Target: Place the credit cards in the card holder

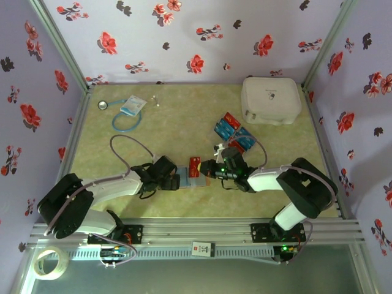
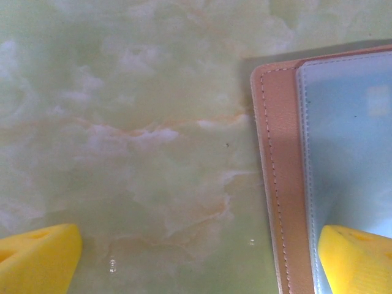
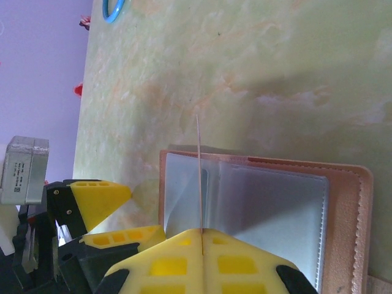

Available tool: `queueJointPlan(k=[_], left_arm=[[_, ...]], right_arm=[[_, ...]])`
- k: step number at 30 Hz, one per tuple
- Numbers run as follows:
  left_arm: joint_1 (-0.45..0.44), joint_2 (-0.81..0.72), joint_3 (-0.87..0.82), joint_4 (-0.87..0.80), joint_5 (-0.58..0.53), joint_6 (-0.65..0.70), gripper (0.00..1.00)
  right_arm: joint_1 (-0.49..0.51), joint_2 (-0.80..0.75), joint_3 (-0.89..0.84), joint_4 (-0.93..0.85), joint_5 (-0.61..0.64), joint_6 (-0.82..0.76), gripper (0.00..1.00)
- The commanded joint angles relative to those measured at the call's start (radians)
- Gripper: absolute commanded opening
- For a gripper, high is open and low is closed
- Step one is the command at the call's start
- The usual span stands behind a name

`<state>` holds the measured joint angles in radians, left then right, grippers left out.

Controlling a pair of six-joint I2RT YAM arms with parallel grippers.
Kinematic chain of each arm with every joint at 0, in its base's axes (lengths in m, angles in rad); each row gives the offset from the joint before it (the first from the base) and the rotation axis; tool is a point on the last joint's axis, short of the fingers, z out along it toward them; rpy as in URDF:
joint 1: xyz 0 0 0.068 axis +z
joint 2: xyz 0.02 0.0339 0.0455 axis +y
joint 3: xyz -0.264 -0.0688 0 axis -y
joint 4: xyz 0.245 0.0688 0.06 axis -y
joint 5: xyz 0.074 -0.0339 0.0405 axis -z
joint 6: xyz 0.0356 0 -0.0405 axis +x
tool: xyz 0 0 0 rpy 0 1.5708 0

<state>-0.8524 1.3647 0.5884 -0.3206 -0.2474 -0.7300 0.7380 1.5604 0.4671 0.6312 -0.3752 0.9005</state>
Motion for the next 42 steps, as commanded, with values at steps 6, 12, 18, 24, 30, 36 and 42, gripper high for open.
queueJointPlan(k=[6, 12, 18, 24, 30, 36, 42], left_arm=[[0.009, 0.014, -0.001, -0.07, -0.039, 0.004, 1.0], [0.009, 0.012, 0.0, -0.064, -0.039, 0.001, 1.0], [0.009, 0.012, 0.001, -0.064, -0.039, 0.003, 1.0], [0.009, 0.006, -0.001, -0.063, -0.039, 0.002, 1.0], [0.009, 0.002, -0.005, -0.06, -0.037, 0.002, 1.0], [0.009, -0.001, -0.007, -0.059, -0.039, 0.003, 1.0], [0.009, 0.0, -0.006, -0.055, -0.038, 0.004, 1.0]], right_arm=[[0.014, 0.045, -0.002, 0.071, -0.021, 0.02, 0.0], [0.015, 0.087, -0.002, 0.124, -0.046, 0.033, 0.0], [0.017, 0.121, -0.011, 0.166, -0.057, 0.046, 0.0], [0.017, 0.106, -0.021, 0.138, -0.042, 0.029, 0.0], [0.015, 0.083, -0.03, 0.071, -0.031, -0.008, 0.0], [0.015, 0.095, -0.031, 0.053, -0.057, -0.019, 0.0], [0.015, 0.099, -0.022, 0.02, -0.084, -0.036, 0.0]])
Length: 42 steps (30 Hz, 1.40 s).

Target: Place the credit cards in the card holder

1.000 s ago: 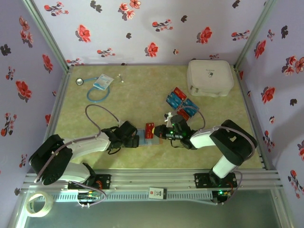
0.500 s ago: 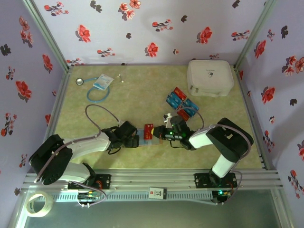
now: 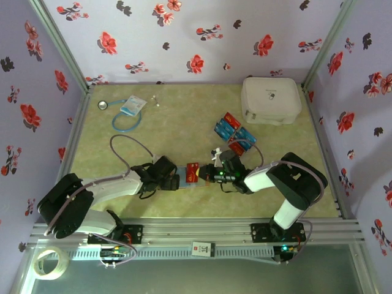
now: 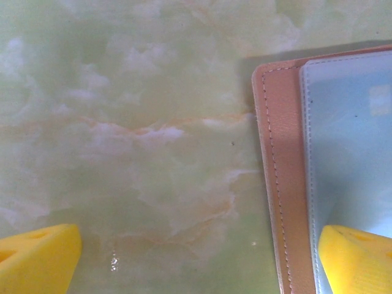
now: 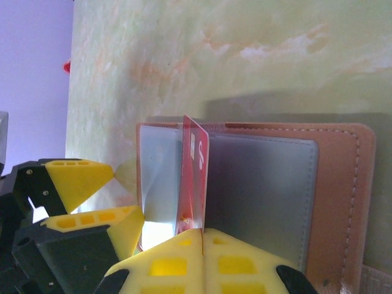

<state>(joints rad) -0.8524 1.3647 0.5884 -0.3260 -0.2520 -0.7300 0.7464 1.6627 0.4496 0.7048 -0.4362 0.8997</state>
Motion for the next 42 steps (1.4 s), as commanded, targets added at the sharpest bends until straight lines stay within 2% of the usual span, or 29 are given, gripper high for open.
queueJointPlan(k=[1, 33, 38, 42], left_arm=[[0.009, 0.002, -0.006, -0.051, -0.035, 0.003, 1.0], [0.009, 0.001, 0.007, -0.047, -0.033, 0.007, 1.0], [0.014, -0.027, 0.024, -0.057, -0.032, 0.003, 1.0], [0.039, -0.075, 0.025, -0.073, -0.033, -0.001, 1.0]], right_arm=[[0.007, -0.002, -0.002, -0.059, -0.027, -0.037, 0.0], [0.031, 0.1, 0.122, -0.206, -0.102, -0.072, 0.01], [0.034, 0.071, 0.145, -0.279, -0.088, -0.093, 0.24], [0.034, 0.013, 0.182, -0.386, -0.061, -0.125, 0.37]])
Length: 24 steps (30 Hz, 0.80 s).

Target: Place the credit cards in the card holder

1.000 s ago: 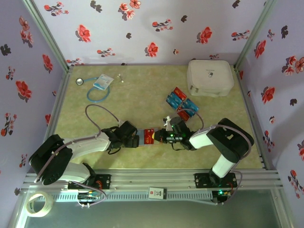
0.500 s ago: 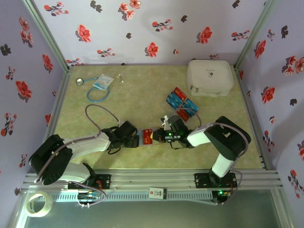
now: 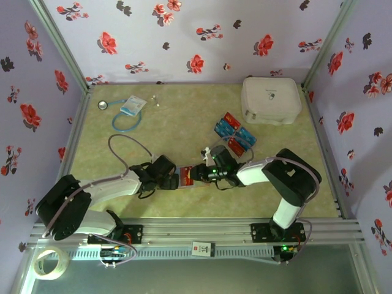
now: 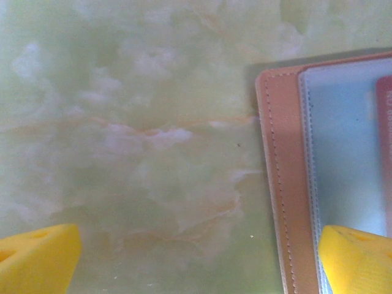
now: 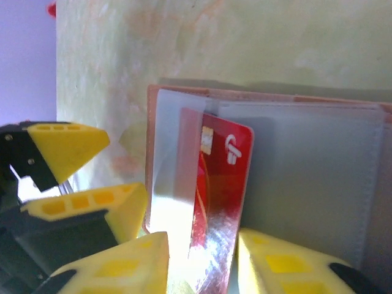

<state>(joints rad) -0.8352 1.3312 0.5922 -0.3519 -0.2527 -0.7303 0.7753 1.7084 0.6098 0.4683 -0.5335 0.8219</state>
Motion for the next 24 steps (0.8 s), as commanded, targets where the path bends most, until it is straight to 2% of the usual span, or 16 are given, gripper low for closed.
queueJointPlan(k=[1, 5, 10, 12, 17, 19, 24], left_arm=[[0.03, -0.057, 0.021, -0.053, -0.032, 0.0, 1.0], [0.064, -0.101, 0.018, -0.084, -0.031, 0.006, 1.0], [0.1, -0.12, 0.016, -0.126, -0.032, 0.005, 1.0], [0.11, -0.114, 0.018, -0.145, -0.04, 0.004, 1.0], [0.118, -0.07, 0.04, -0.171, -0.067, 0.011, 1.0], [0.118, -0.048, 0.052, -0.176, -0.073, 0.017, 1.0], [0.119, 0.002, 0.076, -0.183, -0.084, 0.032, 1.0]], right_arm=[[0.005, -0.049, 0.035, -0.182, 0.046, -0.058, 0.4], [0.008, -0.096, 0.091, -0.3, 0.077, -0.1, 0.5], [0.014, -0.142, 0.159, -0.465, 0.164, -0.161, 0.5], [0.02, -0.148, 0.189, -0.542, 0.216, -0.186, 0.45], [0.053, -0.103, 0.275, -0.695, 0.335, -0.241, 0.19], [0.072, -0.08, 0.301, -0.724, 0.364, -0.256, 0.13], [0.115, -0.028, 0.363, -0.789, 0.435, -0.29, 0.07]])
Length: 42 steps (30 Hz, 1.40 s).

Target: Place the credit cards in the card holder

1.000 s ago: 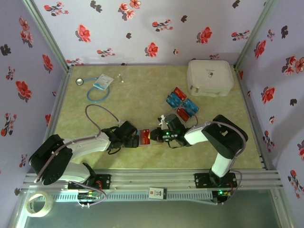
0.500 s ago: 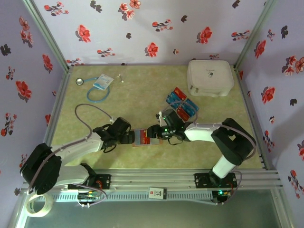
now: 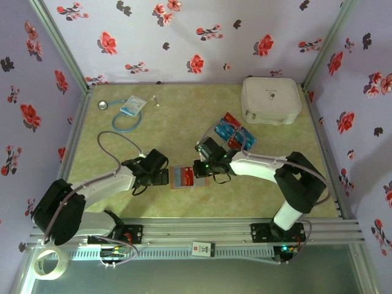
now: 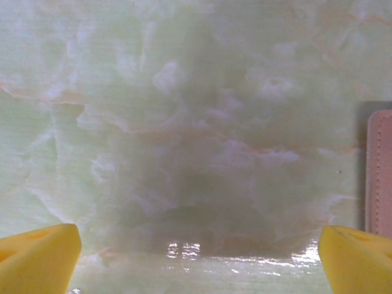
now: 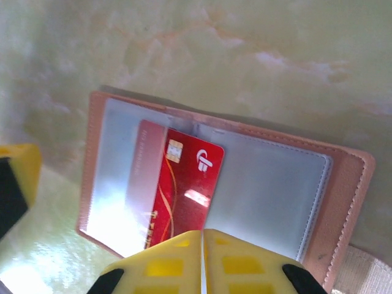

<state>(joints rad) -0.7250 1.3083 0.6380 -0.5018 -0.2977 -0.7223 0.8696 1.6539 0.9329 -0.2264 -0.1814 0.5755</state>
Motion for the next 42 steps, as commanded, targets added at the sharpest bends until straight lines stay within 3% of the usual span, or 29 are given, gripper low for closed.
queueJointPlan(k=[1, 42], left_arm=[[0.009, 0.032, 0.033, -0.034, -0.04, 0.025, 1.0], [0.006, 0.155, 0.059, 0.047, 0.0, 0.069, 1.0]], right_arm=[[0.031, 0.037, 0.051, -0.107, 0.097, -0.05, 0.07], [0.109, 0.219, 0.235, -0.146, 0.077, -0.06, 0.05]])
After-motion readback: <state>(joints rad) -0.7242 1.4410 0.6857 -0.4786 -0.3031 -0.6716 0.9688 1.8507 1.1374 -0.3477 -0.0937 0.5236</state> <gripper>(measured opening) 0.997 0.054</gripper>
